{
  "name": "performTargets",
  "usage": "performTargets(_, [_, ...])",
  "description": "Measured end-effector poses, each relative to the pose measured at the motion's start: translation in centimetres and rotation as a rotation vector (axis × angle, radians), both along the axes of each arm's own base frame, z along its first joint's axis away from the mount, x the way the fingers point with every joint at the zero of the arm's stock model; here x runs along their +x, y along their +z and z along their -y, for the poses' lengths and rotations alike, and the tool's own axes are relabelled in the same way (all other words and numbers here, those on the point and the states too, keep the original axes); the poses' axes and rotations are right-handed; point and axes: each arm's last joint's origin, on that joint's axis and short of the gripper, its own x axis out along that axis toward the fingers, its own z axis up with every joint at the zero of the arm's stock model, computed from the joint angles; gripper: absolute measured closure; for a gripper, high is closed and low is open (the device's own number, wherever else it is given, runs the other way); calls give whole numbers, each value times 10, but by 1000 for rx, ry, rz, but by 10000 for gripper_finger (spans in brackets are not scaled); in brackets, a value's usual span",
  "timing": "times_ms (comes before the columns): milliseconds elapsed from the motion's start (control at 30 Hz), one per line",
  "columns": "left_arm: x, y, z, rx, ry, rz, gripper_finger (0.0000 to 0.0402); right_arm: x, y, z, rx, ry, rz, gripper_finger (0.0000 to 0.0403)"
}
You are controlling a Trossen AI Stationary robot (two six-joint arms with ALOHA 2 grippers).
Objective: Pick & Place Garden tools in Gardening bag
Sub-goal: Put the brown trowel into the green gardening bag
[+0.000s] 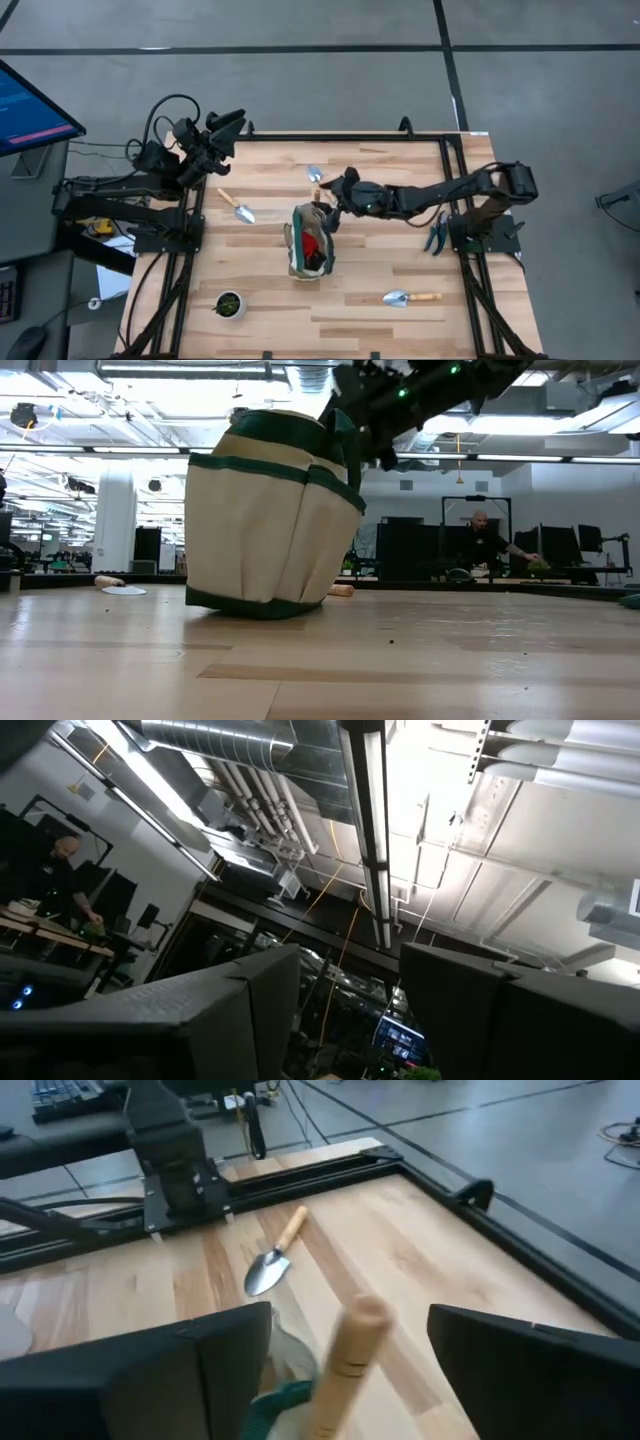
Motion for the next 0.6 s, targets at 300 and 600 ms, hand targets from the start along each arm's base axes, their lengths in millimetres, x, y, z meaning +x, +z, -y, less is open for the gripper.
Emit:
performTargets(300, [0, 0, 0, -4, -9, 5, 238, -41, 42, 17, -50, -55, -74, 132])
performTargets(600, [-3, 1, 0, -4, -9, 14, 238, -64, 17, 67, 142, -231, -316, 131])
